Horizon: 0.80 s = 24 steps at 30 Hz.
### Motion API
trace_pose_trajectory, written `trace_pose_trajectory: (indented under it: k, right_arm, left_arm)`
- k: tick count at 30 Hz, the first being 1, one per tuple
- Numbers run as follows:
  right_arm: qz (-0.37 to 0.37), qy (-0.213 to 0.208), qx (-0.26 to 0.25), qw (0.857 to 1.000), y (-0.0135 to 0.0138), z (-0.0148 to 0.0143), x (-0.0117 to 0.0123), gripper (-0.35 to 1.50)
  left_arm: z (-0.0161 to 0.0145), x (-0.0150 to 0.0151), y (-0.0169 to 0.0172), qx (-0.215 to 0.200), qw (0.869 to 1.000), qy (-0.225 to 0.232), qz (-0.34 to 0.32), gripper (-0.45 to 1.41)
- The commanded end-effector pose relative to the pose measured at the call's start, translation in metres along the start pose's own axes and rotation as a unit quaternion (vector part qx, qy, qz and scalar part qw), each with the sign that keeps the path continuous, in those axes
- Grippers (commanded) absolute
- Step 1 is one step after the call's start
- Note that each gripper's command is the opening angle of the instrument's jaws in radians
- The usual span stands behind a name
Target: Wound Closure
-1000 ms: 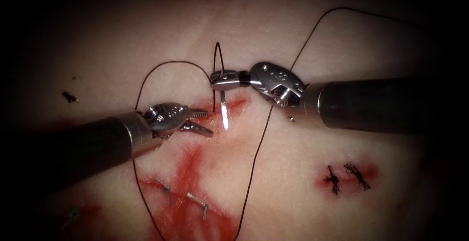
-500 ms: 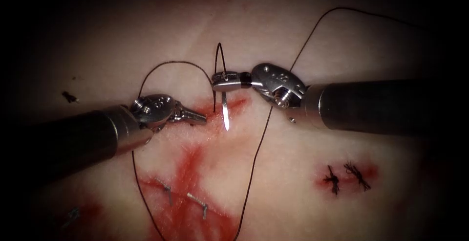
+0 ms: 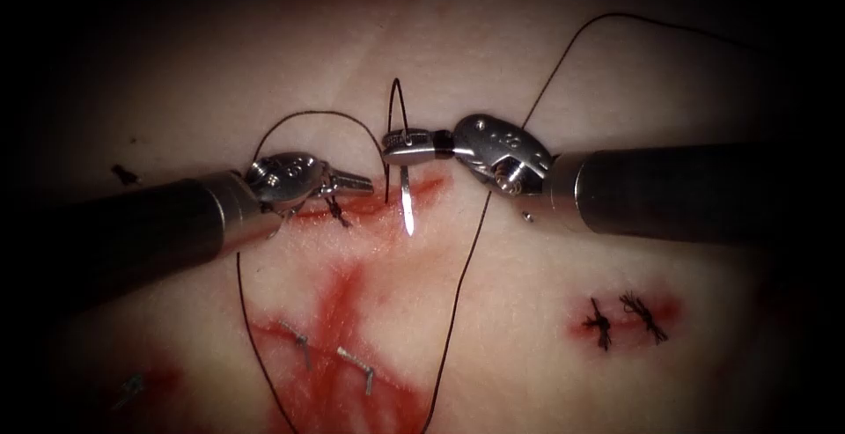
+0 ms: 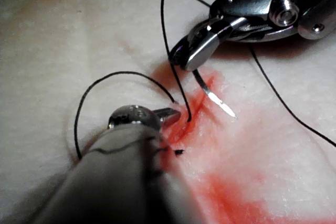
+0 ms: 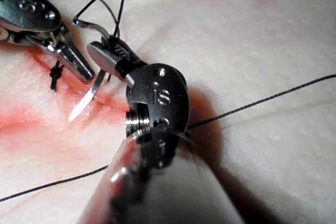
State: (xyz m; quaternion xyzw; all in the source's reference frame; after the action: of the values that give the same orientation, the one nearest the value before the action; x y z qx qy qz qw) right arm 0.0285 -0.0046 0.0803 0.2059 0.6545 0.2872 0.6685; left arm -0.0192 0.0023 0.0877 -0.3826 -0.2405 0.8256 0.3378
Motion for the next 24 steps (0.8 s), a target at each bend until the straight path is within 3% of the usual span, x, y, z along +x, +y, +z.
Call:
trace_pose_trajectory:
  k: [1, 15, 22, 24]
  right_arm:
    - [0.001, 0.000, 0.001, 1.000, 0.0001, 0.0007, -0.0007, -0.35]
    - [0.001, 0.000, 0.001, 1.000, 0.0001, 0.0007, -0.0007, -0.35]
    - [0.001, 0.000, 0.000, 1.000, 0.0001, 0.0007, -0.0006, -0.35]
    - [0.001, 0.000, 0.000, 1.000, 0.0002, 0.0007, -0.0006, -0.35]
  left_arm:
    - [0.0011, -0.0001, -0.0002, -0.004, 1.000, -0.006, 0.000, -0.45]
    - [0.0018, -0.0008, 0.0002, -0.017, 1.000, -0.020, 0.004, -0.45]
    - [0.0034, -0.0016, -0.0002, 0.006, 0.997, -0.074, 0.011, -0.45]
    - [0.0038, -0.0020, -0.0003, 0.016, 0.994, -0.112, 0.014, -0.13]
